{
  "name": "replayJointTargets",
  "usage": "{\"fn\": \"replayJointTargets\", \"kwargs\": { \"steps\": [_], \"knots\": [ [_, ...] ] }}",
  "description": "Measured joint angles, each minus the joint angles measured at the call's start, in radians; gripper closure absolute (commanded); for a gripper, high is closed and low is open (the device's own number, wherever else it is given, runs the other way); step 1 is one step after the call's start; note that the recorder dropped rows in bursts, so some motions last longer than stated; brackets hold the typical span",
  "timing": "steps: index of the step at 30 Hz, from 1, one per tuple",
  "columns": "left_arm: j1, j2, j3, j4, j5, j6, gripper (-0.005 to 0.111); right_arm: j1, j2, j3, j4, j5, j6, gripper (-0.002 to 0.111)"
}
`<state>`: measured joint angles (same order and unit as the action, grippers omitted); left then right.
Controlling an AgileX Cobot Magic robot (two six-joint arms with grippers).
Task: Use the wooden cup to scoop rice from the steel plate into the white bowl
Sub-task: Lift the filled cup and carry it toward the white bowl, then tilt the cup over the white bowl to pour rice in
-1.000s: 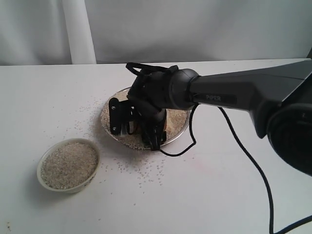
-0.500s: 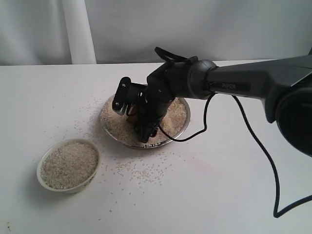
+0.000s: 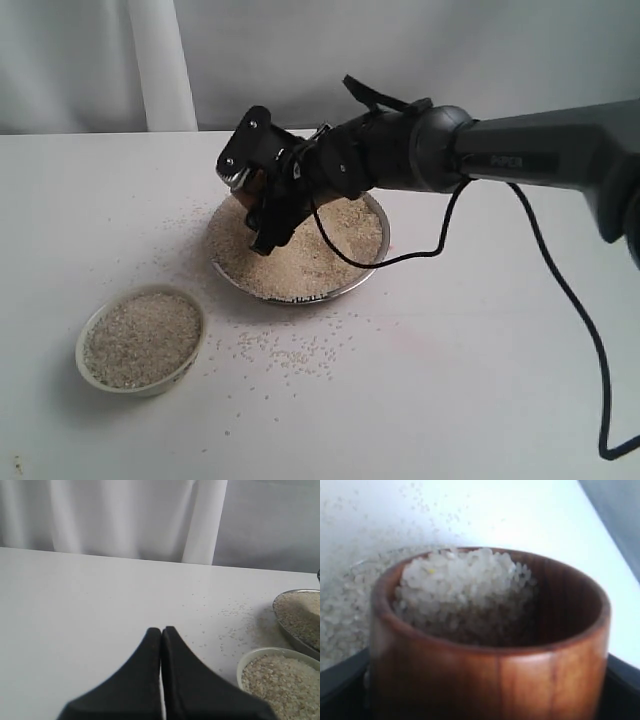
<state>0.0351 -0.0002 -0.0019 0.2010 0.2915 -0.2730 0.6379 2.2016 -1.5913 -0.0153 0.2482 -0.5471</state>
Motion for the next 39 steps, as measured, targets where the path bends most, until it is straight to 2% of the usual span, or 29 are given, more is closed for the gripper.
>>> {"fn": "replayJointTargets", "kwargs": {
  "steps": [6, 9, 14, 20, 25, 39],
  "knots": [
    [0.0, 0.0, 0.0, 0.0, 0.0, 0.0, 0.107, 0.0, -0.128, 0.176, 0.098, -0.261, 0.0, 0.108],
    [0.0, 0.0, 0.0, 0.0, 0.0, 0.0, 0.107, 0.0, -0.196, 0.222, 0.115, -0.322, 0.002, 0.108],
    [0.0, 0.0, 0.0, 0.0, 0.0, 0.0, 0.107, 0.021, -0.276, 0.226, 0.105, -0.333, 0.002, 0.108],
    [0.0, 0.0, 0.0, 0.0, 0.0, 0.0, 0.107, 0.122, -0.285, 0.226, -0.073, -0.213, 0.002, 0.108],
    [0.0, 0.0, 0.0, 0.0, 0.0, 0.0, 0.107, 0.185, -0.285, 0.227, -0.156, -0.193, -0.002, 0.108],
    [0.0, 0.0, 0.0, 0.0, 0.0, 0.0, 0.107, 0.229, -0.212, 0.227, -0.359, -0.151, -0.007, 0.108]
  ]
}}
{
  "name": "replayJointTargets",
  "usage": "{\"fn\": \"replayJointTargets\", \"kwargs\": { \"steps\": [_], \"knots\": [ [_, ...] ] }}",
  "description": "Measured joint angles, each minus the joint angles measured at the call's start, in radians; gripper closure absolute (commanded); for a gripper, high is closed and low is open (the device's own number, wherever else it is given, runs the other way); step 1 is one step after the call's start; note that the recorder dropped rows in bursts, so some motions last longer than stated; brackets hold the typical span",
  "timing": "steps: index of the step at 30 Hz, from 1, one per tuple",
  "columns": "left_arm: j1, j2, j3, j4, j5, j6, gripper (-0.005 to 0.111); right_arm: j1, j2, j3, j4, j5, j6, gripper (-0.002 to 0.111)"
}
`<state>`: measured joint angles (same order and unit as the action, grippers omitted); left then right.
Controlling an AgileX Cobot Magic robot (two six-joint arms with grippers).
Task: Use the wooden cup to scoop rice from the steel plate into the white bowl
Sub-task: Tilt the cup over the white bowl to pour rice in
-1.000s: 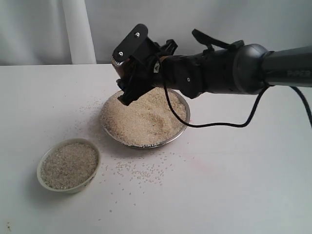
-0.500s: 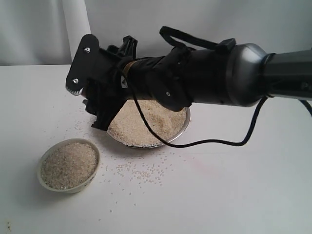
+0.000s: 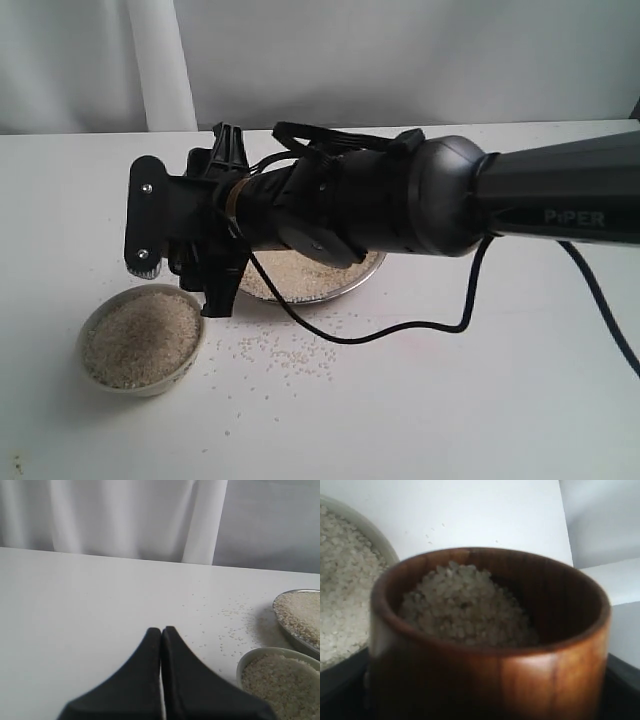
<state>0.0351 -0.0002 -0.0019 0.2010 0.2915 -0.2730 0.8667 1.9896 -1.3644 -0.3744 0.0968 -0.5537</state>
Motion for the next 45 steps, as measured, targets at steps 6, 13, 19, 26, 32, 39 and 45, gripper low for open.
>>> {"fn": "replayJointTargets", "kwargs": {
  "steps": [6, 13, 19, 26, 32, 39, 45],
  "knots": [
    [0.0, 0.0, 0.0, 0.0, 0.0, 0.0, 0.107, 0.017, 0.0, 0.0, -0.122, 0.024, 0.0, 0.108],
    [0.0, 0.0, 0.0, 0.0, 0.0, 0.0, 0.107, 0.033, 0.028, -0.074, -0.158, 0.122, 0.003, 0.108],
    [0.0, 0.0, 0.0, 0.0, 0.0, 0.0, 0.107, 0.075, 0.09, -0.2, -0.236, 0.27, 0.013, 0.108],
    [0.0, 0.0, 0.0, 0.0, 0.0, 0.0, 0.107, 0.152, 0.12, -0.209, -0.497, 0.367, 0.167, 0.108],
    [0.0, 0.0, 0.0, 0.0, 0.0, 0.0, 0.107, 0.17, 0.12, -0.212, -0.626, 0.428, 0.233, 0.108],
    [0.0, 0.0, 0.0, 0.0, 0.0, 0.0, 0.107, 0.189, 0.12, -0.212, -0.681, 0.442, 0.24, 0.108],
    [0.0, 0.0, 0.0, 0.0, 0.0, 0.0, 0.107, 0.192, 0.141, -0.213, -0.733, 0.458, 0.241, 0.108]
  ]
}}
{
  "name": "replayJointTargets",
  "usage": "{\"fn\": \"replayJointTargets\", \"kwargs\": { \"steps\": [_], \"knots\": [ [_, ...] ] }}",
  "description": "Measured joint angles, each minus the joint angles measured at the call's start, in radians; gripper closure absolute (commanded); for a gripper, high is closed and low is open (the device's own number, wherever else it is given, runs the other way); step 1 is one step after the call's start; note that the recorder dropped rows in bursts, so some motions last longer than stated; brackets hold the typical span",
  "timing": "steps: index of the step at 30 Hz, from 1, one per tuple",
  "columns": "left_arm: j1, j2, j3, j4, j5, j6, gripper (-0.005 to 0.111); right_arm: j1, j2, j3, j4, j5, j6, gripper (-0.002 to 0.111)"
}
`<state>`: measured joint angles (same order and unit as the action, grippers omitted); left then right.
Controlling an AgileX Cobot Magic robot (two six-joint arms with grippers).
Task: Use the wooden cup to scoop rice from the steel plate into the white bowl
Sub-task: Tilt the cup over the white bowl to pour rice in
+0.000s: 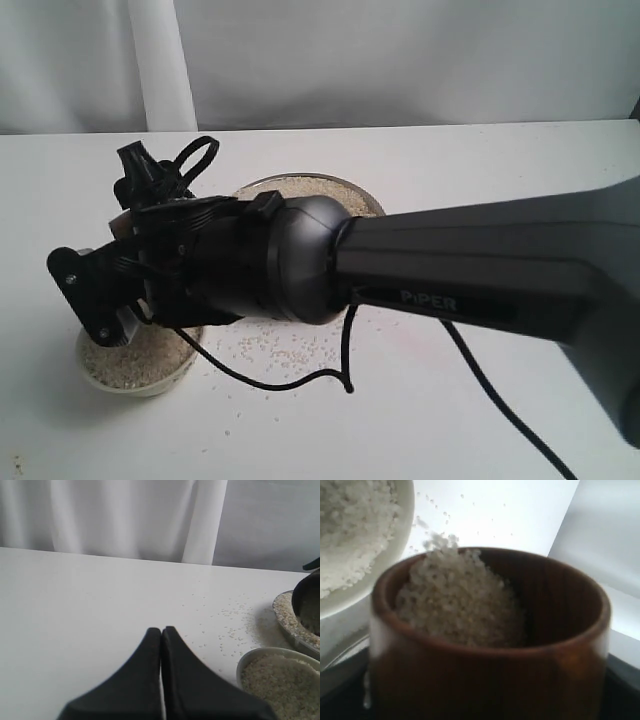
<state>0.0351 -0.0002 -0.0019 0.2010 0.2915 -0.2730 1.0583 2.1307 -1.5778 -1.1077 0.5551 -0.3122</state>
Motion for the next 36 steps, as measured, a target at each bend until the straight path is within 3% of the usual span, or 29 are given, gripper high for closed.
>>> {"fn": "replayJointTargets", "kwargs": {
  "steps": [8, 19, 36],
  "knots": [
    [0.0, 0.0, 0.0, 0.0, 0.0, 0.0, 0.107, 0.025, 0.072, 0.0, -0.154, 0.033, 0.122, 0.108],
    [0.0, 0.0, 0.0, 0.0, 0.0, 0.0, 0.107, 0.048, 0.072, 0.0, -0.217, 0.067, 0.13, 0.108],
    [0.0, 0.0, 0.0, 0.0, 0.0, 0.0, 0.107, 0.058, 0.072, 0.0, -0.18, 0.225, 0.093, 0.108]
  ]
}}
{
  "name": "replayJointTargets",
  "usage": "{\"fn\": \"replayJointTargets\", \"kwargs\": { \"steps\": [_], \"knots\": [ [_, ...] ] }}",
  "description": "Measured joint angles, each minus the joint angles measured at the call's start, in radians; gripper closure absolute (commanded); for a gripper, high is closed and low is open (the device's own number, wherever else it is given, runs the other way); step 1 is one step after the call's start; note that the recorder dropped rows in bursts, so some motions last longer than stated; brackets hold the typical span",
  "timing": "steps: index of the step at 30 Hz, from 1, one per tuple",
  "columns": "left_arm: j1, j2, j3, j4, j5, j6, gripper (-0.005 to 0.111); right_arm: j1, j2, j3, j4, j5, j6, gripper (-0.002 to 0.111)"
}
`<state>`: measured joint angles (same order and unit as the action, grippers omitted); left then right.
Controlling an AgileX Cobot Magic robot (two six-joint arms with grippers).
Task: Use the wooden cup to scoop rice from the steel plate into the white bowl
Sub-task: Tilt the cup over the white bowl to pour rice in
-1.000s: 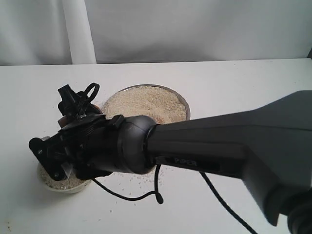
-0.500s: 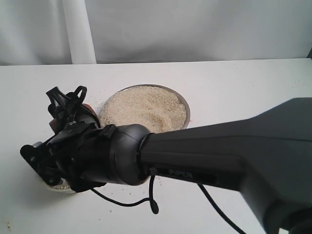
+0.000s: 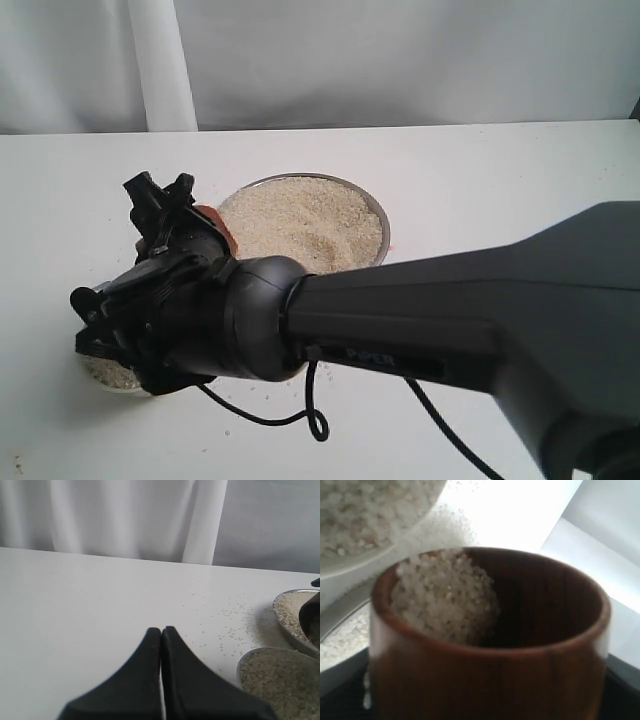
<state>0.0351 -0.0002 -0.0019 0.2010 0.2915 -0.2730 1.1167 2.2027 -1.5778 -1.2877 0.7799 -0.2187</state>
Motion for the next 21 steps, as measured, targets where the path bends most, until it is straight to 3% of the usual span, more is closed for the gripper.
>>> {"fn": "replayJointTargets", "kwargs": {
  "steps": [21],
  "knots": [
    [0.0, 0.0, 0.0, 0.0, 0.0, 0.0, 0.107, 0.116, 0.0, 0.0, 0.06, 0.119, -0.141, 0.108]
  ]
}}
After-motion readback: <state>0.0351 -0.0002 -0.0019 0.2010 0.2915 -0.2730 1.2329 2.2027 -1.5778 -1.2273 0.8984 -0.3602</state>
